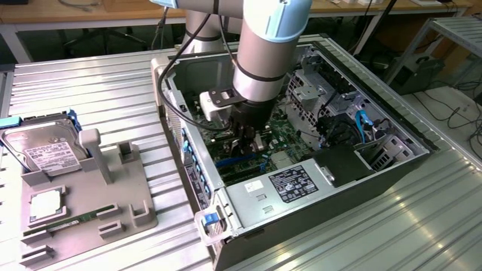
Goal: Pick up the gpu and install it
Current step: 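Insert the gpu into the slot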
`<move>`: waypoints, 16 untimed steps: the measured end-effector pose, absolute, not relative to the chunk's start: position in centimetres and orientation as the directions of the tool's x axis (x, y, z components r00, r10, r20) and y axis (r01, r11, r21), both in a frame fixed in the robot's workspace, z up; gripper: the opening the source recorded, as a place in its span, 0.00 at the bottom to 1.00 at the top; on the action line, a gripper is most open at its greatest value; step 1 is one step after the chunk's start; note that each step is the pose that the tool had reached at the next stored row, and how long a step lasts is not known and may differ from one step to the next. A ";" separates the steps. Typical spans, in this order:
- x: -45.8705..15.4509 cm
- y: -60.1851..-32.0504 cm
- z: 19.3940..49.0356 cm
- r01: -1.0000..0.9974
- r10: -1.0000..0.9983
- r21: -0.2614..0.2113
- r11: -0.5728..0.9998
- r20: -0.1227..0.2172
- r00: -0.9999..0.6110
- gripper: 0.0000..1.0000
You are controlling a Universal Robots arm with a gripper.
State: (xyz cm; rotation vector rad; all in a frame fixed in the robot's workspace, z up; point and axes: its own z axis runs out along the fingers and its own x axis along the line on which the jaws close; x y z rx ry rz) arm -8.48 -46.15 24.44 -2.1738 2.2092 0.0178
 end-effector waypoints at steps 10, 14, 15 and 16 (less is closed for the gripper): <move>-8.5 -46.1 24.1 -1.000 -0.999 -0.011 0.026 -0.039 -0.026 0.28; -8.5 -46.2 23.8 -1.000 -0.999 0.000 0.028 -0.038 -0.028 0.28; -8.5 -46.1 23.6 -1.000 -0.999 0.004 0.029 -0.039 -0.029 0.28; -8.5 -46.2 23.5 -1.000 -0.999 0.006 0.030 -0.039 -0.030 0.28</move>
